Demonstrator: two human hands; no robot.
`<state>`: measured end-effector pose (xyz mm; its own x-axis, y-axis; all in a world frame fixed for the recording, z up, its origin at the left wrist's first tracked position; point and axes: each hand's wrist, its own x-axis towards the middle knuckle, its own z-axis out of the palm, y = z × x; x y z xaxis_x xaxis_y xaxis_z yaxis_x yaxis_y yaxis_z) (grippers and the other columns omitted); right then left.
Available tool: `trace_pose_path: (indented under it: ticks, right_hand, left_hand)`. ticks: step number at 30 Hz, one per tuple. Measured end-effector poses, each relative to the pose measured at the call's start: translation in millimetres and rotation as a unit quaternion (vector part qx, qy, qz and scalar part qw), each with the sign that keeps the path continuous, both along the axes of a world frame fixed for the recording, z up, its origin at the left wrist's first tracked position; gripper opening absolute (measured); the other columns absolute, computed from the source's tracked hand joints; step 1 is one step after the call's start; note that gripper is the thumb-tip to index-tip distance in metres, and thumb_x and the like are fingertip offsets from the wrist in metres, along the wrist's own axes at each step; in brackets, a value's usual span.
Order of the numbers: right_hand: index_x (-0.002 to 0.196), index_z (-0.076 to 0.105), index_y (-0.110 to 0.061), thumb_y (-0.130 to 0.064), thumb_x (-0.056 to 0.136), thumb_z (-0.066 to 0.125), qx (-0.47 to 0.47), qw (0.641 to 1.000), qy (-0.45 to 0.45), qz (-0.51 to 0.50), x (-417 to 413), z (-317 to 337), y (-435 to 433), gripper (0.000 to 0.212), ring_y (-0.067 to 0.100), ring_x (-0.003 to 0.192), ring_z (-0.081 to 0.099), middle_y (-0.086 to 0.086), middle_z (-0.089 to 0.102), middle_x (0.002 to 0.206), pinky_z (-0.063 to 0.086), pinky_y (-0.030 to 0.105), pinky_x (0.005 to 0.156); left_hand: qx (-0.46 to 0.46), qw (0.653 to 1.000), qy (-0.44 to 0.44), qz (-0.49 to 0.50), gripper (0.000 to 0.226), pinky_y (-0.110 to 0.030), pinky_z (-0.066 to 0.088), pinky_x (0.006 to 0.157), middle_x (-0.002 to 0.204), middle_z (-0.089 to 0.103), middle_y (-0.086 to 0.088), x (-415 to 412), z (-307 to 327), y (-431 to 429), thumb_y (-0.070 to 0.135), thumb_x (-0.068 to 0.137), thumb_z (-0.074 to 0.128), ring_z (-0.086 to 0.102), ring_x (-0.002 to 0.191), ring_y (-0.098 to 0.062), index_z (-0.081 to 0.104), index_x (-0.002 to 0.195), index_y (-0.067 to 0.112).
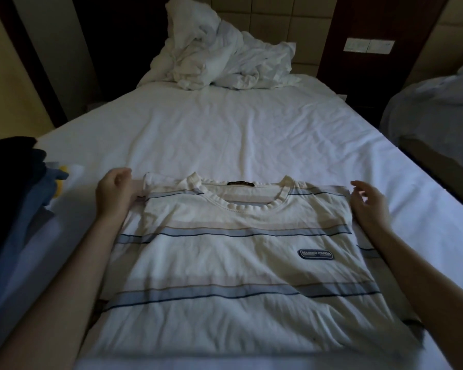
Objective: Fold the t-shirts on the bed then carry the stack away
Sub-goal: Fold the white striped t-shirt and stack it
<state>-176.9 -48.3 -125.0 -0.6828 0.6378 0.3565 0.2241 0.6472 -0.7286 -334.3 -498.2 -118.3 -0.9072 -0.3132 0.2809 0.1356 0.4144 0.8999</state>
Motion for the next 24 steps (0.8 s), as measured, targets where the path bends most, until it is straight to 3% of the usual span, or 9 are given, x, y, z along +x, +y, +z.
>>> trace_pose_path:
  ticks: [3, 6, 9, 14, 16, 18, 20, 22, 24]
  right_hand:
    - [0.111, 0.065, -0.006, -0.026, 0.086, 0.046, 0.037, 0.999, -0.025, 0.02, 38.0, -0.7, -26.5, 0.037, 0.036, 0.109, 0.053, 0.017, 0.064, 0.114, 0.043, 0.044, 0.092]
    - [0.114, 0.063, -0.009, -0.021, 0.09, 0.052, 0.008, 1.0, -0.025, -0.012, 88.4, 1.3, -54.5, 0.029, 0.034, 0.113, 0.051, 0.015, 0.061, 0.119, 0.041, 0.042, 0.094]
    - [0.117, 0.06, -0.007, -0.037, 0.078, 0.045, -0.02, 0.996, -0.038, -0.075, 144.8, 3.4, -81.5, 0.051, 0.039, 0.107, 0.053, 0.019, 0.06, 0.114, 0.04, 0.042, 0.093]
    - [0.11, 0.059, -0.007, -0.034, 0.09, 0.055, -0.037, 0.978, -0.184, -0.091, 207.1, 9.1, -105.2, 0.035, 0.036, 0.107, 0.055, 0.02, 0.062, 0.113, 0.04, 0.036, 0.081]
    - [0.084, 0.062, -0.009, -0.028, 0.089, 0.058, -0.057, 0.979, -0.189, -0.056, 211.8, 14.0, -103.6, 0.021, 0.035, 0.093, 0.059, 0.02, 0.064, 0.092, 0.037, 0.033, 0.067]
    - [0.066, 0.057, -0.008, -0.022, 0.089, 0.058, -0.105, 0.981, -0.152, -0.056, 212.2, 19.9, -97.0, 0.027, 0.033, 0.078, 0.059, 0.016, 0.058, 0.071, 0.038, 0.037, 0.063]
    - [0.063, 0.059, -0.005, -0.016, 0.089, 0.057, -0.189, 0.975, -0.098, -0.06, 215.6, 24.1, -86.4, 0.029, 0.029, 0.059, 0.062, 0.013, 0.057, 0.058, 0.044, 0.036, 0.058]
    - [0.064, 0.058, 0.0, -0.01, 0.09, 0.056, -0.229, 0.966, -0.101, -0.059, 224.8, 20.8, -81.2, 0.028, 0.019, 0.04, 0.055, 0.01, 0.055, 0.049, 0.039, 0.022, 0.043]
    - [0.077, 0.057, -0.002, -0.009, 0.09, 0.055, -0.214, 0.971, -0.097, -0.052, 235.1, 12.8, -89.3, 0.015, 0.019, 0.04, 0.051, 0.01, 0.055, 0.052, 0.036, 0.022, 0.042]
  left_hand:
    - [0.009, 0.998, -0.01, -0.053, 0.02, -0.032, 0.041, 0.076, 0.097, 0.064, -0.014, 55.9, -2.4, -8.7, 0.019, 0.094, 0.053, 0.058, 0.094, -0.026, 0.065, 0.103, 0.005]
    - [-0.024, 0.995, -0.043, -0.088, 0.017, -0.037, 0.044, 0.078, 0.097, 0.066, -0.012, 121.7, -9.1, -23.8, 0.018, 0.095, 0.054, 0.06, 0.094, -0.028, 0.064, 0.102, 0.007]
    - [-0.074, 0.994, -0.039, -0.076, 0.018, -0.03, 0.038, 0.077, 0.1, 0.066, -0.015, 181.1, -9.5, -35.0, 0.014, 0.093, 0.056, 0.059, 0.095, -0.027, 0.063, 0.105, 0.003]
    - [-0.123, 0.973, -0.186, -0.053, 0.056, -0.034, 0.039, 0.074, 0.097, 0.066, -0.017, 230.4, -0.6, -50.8, 0.054, 0.077, 0.057, 0.06, 0.098, -0.034, 0.06, 0.095, 0.0]
    - [-0.079, 0.972, -0.202, -0.089, 0.053, -0.033, 0.043, 0.074, 0.09, 0.069, -0.013, 235.8, 1.6, -54.1, 0.052, 0.073, 0.065, 0.064, 0.09, -0.027, 0.066, 0.092, 0.002]
    - [0.057, 0.972, -0.194, -0.12, 0.023, -0.022, 0.041, 0.054, 0.06, 0.06, -0.004, 238.7, 8.9, -55.8, 0.028, 0.082, 0.071, 0.058, 0.057, -0.015, 0.064, 0.08, 0.006]
    - [0.187, 0.96, -0.193, -0.073, 0.021, -0.01, 0.024, 0.034, 0.037, 0.042, 0.007, 236.1, 17.6, -61.4, 0.012, 0.087, 0.066, 0.035, 0.029, -0.002, 0.055, 0.068, 0.011]
    - [0.233, 0.95, -0.204, -0.035, 0.023, -0.007, 0.02, 0.031, 0.041, 0.042, 0.003, 233.6, 17.4, -69.4, 0.009, 0.088, 0.063, 0.03, 0.023, 0.0, 0.052, 0.067, 0.013]
    - [0.256, 0.941, -0.221, -0.022, 0.023, -0.007, 0.023, 0.03, 0.046, 0.045, -0.001, 241.4, 12.1, -72.0, 0.009, 0.089, 0.061, 0.033, 0.023, 0.0, 0.053, 0.069, 0.014]
